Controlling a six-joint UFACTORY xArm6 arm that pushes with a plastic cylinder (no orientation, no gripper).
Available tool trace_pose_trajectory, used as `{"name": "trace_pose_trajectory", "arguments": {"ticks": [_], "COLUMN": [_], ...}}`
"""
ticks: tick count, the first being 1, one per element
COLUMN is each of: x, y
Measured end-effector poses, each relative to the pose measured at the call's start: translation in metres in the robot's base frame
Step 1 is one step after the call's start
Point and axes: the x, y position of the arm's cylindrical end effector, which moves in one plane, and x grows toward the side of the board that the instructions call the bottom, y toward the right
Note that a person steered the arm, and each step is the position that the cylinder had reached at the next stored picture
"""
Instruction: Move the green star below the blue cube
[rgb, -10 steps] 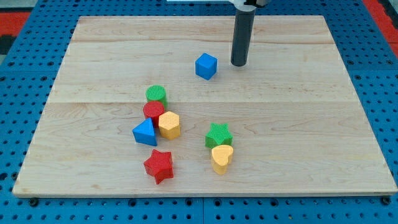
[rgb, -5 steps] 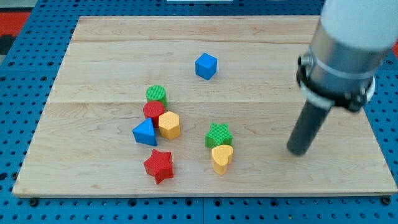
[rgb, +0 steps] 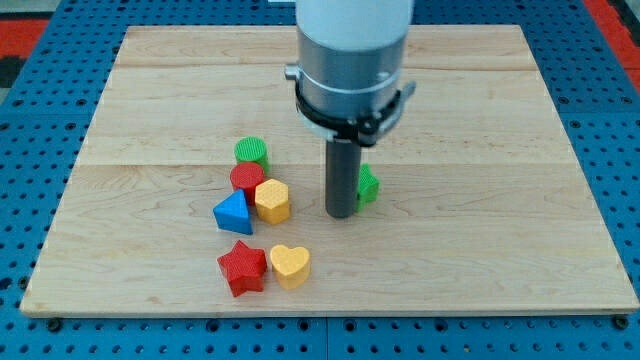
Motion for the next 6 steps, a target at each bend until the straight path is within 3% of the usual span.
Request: {"name": "trace_pose_trajectory", "arguments": {"ticks": [1, 2, 3, 4, 5, 6], "x": [-0.048, -0.005, -0.045, -0.083, -0.044, -0.065], "y": [0.026, 0.037, 0.103, 0.093, 0.05, 0.039]}}
